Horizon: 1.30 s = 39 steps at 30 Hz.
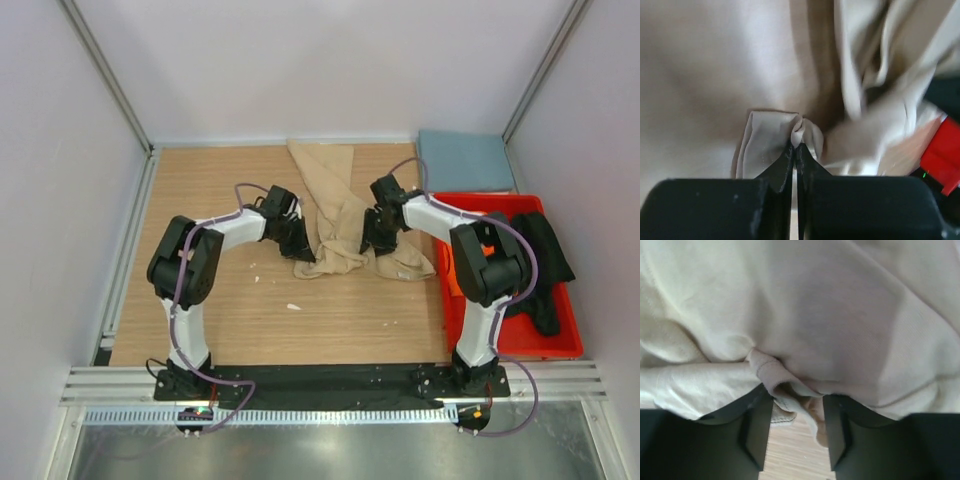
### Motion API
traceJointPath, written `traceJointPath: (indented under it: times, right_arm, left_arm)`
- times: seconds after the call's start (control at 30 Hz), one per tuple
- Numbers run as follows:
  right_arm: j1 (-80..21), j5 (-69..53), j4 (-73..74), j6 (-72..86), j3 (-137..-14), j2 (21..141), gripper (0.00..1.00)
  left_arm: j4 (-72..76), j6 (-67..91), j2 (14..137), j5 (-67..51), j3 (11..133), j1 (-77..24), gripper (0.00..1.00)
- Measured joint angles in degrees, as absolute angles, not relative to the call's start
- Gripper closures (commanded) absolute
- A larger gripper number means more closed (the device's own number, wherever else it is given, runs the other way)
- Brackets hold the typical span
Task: Fold and stack the t-shirts
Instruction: Flatten the tshirt out
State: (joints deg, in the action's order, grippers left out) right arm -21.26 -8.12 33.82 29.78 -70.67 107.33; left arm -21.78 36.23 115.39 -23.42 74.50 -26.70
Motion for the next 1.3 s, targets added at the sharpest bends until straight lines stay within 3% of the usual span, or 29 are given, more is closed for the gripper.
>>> traceJointPath:
  times: [0.17, 0.33, 0.53, 0.57, 0.6, 0.63, 0.7, 0.9, 1.0, 1.1, 1.3]
  right_arm:
    - [-29.10, -7.68, 31.79, 30.46, -78.78, 113.80, 0.64]
    - [-39.68, -8.27, 31.20, 29.91, -88.20, 119.98, 0.68]
    - [-51.96, -10.83, 27.99, 28.49, -82.96, 115.61, 0.68]
    - [-52.84, -10.76, 28.38, 28.21, -79.02, 112.66, 0.67]
    - [-52.88, -10.35, 28.97, 27.68, -75.13, 109.67, 0.67]
    - [-51.79, -9.41, 29.26, 26.89, -70.76, 106.13, 0.66]
    - [-47.57, -7.46, 31.09, 25.43, -64.66, 100.88, 0.65]
    - [-30.55, -0.73, 34.94, 21.08, -63.22, 96.73, 0.54]
    - [-30.81, -0.78, 38.09, 20.10, -72.07, 99.90, 0.44]
    - [-32.16, -3.09, 37.85, 20.25, -78.85, 101.54, 0.32]
    - [-32.84, -10.87, 34.02, 24.08, -65.52, 90.80, 0.26]
  left_arm:
    - [-20.03, 37.39, 100.31, -24.51, 54.37, -27.42, 1.00]
    - [-24.10, 42.70, 69.93, -22.79, 35.57, -33.98, 1.00]
    - [-33.80, 49.30, 34.33, -17.67, 35.35, -43.90, 1.00]
    - [-34.48, 50.33, 31.35, -17.78, 35.66, -43.90, 0.94]
    - [-34.74, 51.00, 30.02, -18.13, 35.68, -43.92, 0.57]
    - [-35.05, 51.46, 29.74, -18.61, 35.70, -44.01, 0.32]
    - [-35.92, 52.03, 32.36, -19.62, 36.03, -44.21, 0.08]
    - [-39.75, 46.83, 55.55, -19.75, 51.79, -44.42, 0.03]
    - [-41.45, 43.77, 63.70, -16.21, 62.28, -44.03, 0.11]
    - [-43.22, 41.41, 67.59, -13.61, 66.94, -43.05, 0.13]
    - [-46.68, 38.54, 72.77, -11.86, 62.37, -43.66, 0.05]
